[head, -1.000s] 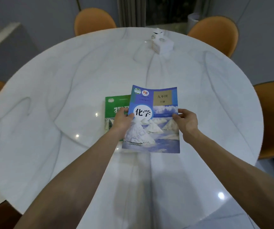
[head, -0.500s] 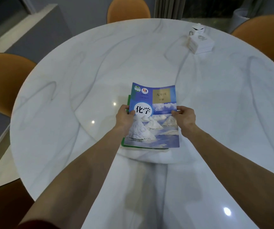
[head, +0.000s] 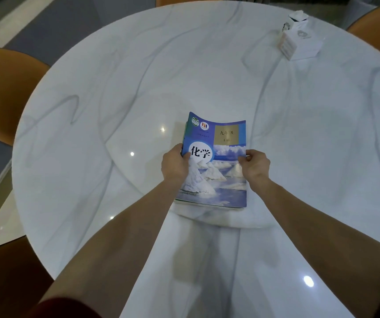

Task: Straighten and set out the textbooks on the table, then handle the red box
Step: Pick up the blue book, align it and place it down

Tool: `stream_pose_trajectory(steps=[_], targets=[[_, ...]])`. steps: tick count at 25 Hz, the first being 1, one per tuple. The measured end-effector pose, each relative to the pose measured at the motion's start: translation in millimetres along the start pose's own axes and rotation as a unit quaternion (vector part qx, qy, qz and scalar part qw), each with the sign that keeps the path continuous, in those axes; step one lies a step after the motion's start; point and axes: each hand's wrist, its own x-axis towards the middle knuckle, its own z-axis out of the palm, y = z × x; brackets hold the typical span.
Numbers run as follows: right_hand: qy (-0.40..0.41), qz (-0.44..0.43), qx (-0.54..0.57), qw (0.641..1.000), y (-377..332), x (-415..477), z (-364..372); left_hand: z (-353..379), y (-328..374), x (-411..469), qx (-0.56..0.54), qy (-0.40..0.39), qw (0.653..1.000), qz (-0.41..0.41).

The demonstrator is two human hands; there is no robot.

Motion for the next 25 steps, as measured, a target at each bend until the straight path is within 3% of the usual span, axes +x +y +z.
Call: stream_pose_trajectory(steps=[5, 19, 25], targets=[[0.002, 0.0, -0.091, 0.996, 6, 6, 6, 5, -9, 1, 0.154, 0.002, 0.988, 0.017], [-0.008, 0.037, -0.141, 0.989, 1, 8, 7, 11, -13, -5, 0.255, -0.055, 0.965, 0.031], [0.001, -0.097, -0.302, 0.948, -11, -14, -3, -14, -17, -8, 0.238, -0.047, 0.968, 0.066]])
